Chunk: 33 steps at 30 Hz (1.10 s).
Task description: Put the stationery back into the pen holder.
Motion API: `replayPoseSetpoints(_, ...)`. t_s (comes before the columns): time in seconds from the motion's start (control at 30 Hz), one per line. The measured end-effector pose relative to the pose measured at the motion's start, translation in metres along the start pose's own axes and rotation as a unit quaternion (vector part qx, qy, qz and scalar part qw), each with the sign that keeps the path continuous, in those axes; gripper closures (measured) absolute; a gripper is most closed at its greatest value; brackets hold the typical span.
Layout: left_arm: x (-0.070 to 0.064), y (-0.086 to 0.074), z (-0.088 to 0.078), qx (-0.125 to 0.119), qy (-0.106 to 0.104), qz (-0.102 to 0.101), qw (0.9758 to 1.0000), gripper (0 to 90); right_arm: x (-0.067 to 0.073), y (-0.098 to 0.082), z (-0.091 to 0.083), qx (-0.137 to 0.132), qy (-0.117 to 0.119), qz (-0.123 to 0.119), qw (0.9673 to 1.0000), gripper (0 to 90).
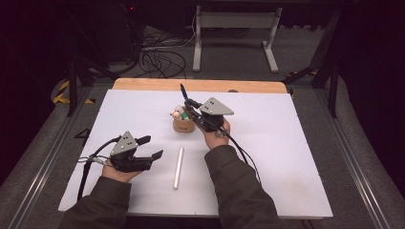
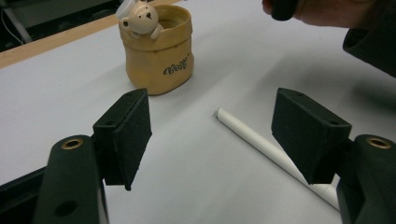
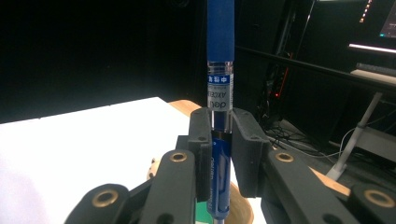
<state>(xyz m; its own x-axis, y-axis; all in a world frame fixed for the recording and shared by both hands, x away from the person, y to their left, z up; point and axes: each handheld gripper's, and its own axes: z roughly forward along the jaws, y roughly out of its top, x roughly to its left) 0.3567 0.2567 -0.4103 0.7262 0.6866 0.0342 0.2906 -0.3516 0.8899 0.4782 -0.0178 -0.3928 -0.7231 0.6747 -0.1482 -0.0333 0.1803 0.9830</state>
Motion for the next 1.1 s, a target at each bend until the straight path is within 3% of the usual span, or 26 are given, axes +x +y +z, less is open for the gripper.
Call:
replayPoseSetpoints(0.37, 0.000, -0.001, 0.001, 0.003, -0.001, -0.002, 1.0000, 29.2, -0.008, -0.022, 0.020, -0.006, -0.001, 0.036, 0.9993, 79.5)
replayPoseSetpoints(0.67, -0.001, -0.001, 0.002, 0.004, -0.003, -0.001, 1.0000, 29.3, -0.007, -0.035, 0.031, 0.013, 0.000, 0.039, 0.9991, 79.2)
replayPoseSetpoints(1.1, -0.001, -0.001, 0.002, 0.006, -0.005, -0.001, 1.0000, 29.4, -0.008, -0.039, 0.038, 0.037, -0.003, 0.040, 0.9985, 78.3)
